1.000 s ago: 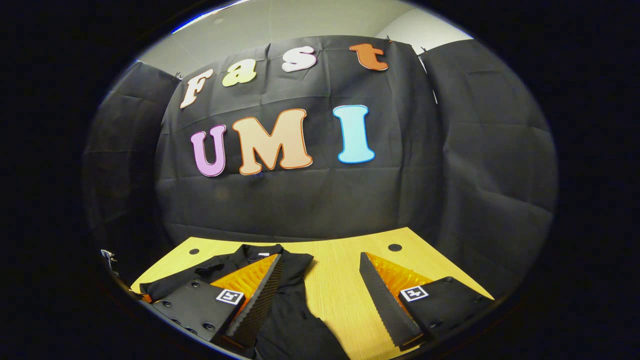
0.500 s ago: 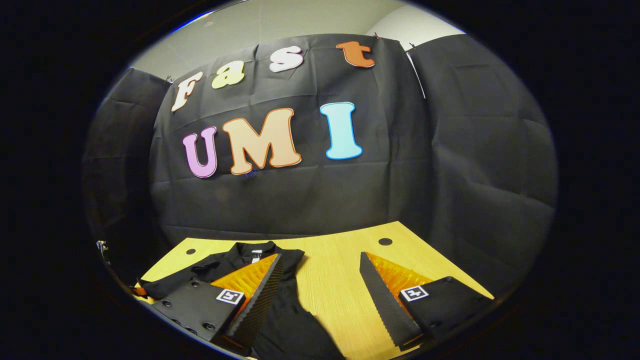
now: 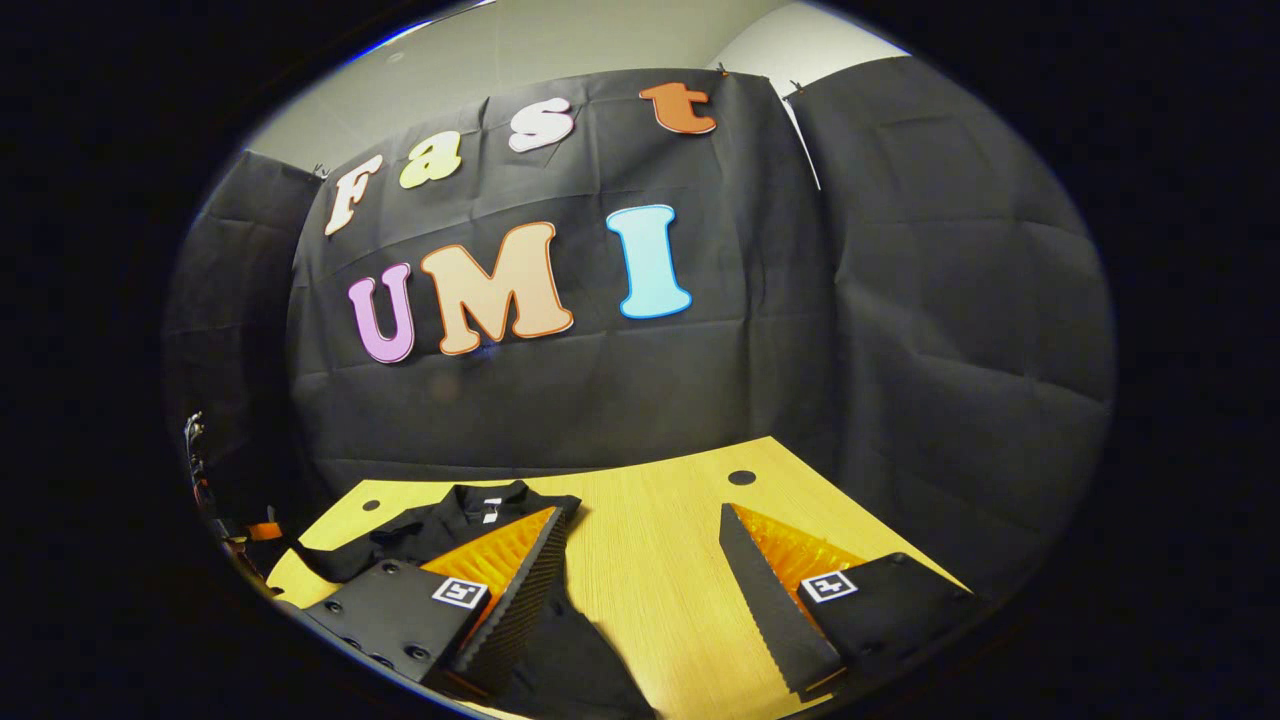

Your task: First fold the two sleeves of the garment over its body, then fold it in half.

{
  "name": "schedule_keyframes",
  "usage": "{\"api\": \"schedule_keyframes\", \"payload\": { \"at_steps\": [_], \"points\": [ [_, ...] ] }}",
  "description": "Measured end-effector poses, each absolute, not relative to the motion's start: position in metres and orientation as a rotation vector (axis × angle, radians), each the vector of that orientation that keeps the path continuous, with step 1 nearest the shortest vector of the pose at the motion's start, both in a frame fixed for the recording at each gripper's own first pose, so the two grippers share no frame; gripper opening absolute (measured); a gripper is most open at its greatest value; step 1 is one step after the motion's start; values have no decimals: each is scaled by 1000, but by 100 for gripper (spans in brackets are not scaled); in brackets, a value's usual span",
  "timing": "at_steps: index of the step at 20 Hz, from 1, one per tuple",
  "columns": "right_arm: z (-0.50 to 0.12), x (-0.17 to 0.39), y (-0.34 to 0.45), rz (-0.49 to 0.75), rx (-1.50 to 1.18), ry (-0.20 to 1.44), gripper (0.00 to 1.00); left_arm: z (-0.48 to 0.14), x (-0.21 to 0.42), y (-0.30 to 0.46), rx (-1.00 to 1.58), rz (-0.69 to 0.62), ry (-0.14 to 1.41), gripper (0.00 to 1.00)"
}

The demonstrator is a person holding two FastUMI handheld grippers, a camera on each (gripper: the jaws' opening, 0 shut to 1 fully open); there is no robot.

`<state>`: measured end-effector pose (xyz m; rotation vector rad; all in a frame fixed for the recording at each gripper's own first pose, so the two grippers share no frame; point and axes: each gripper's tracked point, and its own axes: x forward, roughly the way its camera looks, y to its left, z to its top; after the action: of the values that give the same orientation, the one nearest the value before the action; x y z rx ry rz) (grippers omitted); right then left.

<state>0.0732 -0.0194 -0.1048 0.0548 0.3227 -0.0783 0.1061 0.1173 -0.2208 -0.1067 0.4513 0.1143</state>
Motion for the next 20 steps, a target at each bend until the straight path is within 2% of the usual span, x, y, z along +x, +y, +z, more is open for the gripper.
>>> {"api": "schedule_keyframes", "payload": {
  "at_steps": [3,4,5,7,8,10,20],
  "points": [
    [-110,63,-32,-74,82,331,98,-200,143,68,-78,38,397,0],
    [-113,60,-35,-71,91,340,94,-194,152,51,-68,11,376,0],
    [-116,56,-39,-72,97,345,98,-185,162,33,-67,-16,354,0],
    [-118,50,-47,-74,102,352,98,-176,179,-6,-79,-72,327,0],
    [-119,48,-49,-71,107,354,94,-172,187,-24,-85,-97,315,0],
    [-121,42,-52,-62,120,360,98,-167,202,-63,-94,-146,298,0],
    [-134,29,-60,-48,123,383,98,-204,217,-253,-113,-415,357,0]
  ]
}}
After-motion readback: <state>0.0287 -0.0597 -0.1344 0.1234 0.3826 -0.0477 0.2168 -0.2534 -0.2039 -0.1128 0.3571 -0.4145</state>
